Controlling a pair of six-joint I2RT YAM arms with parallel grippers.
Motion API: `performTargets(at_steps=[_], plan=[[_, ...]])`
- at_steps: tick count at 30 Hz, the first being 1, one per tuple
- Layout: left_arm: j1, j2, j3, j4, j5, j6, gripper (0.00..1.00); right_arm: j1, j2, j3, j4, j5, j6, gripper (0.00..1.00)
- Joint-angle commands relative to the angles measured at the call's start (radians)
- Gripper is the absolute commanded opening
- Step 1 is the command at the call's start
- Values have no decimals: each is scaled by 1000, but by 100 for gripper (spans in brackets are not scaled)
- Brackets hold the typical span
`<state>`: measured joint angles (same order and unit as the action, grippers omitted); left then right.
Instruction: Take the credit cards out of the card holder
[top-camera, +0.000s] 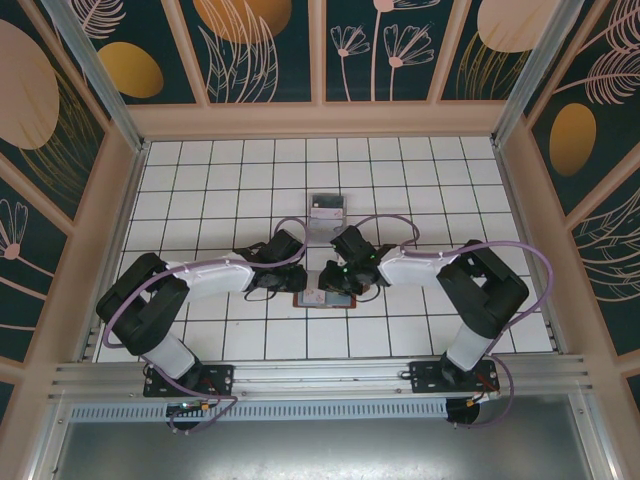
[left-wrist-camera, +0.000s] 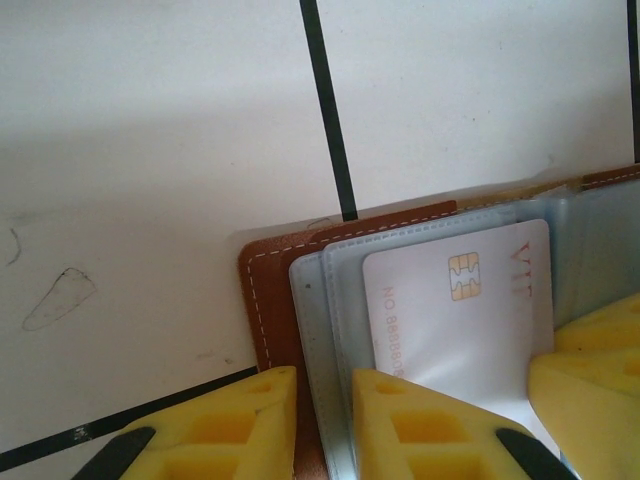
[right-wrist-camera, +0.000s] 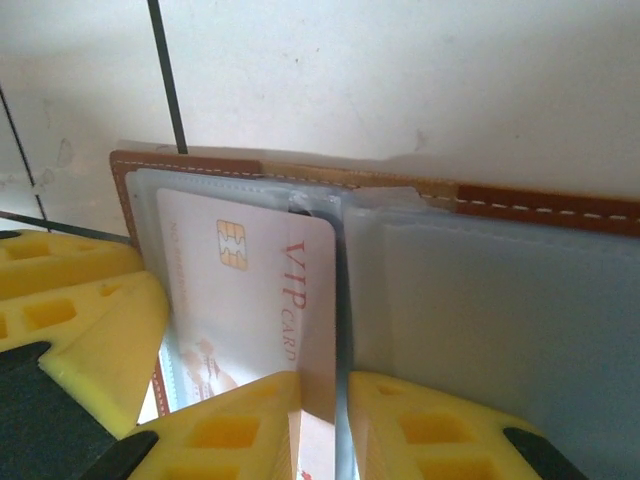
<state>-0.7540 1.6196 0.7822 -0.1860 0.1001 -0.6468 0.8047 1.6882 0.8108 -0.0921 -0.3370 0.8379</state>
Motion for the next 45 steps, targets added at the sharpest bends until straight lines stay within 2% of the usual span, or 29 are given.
performTargets(at_steps=[1, 11, 18, 29, 45], plan=[[0, 59, -27, -83, -22, 25, 22, -8, 35, -67, 37, -24, 20, 23], [1, 66, -49, -73, 9, 29, 20, -25, 45, -140, 260, -162, 39, 22], [1, 61, -56, -76, 6, 24, 20, -39, 30, -193, 353, -188, 67, 13], [1, 50, -58, -93, -17, 22, 20, -65, -22, -252, 368, -179, 70, 3], [1, 47, -60, -107, -31, 21, 20, -91, -85, -304, 337, -156, 64, 1]])
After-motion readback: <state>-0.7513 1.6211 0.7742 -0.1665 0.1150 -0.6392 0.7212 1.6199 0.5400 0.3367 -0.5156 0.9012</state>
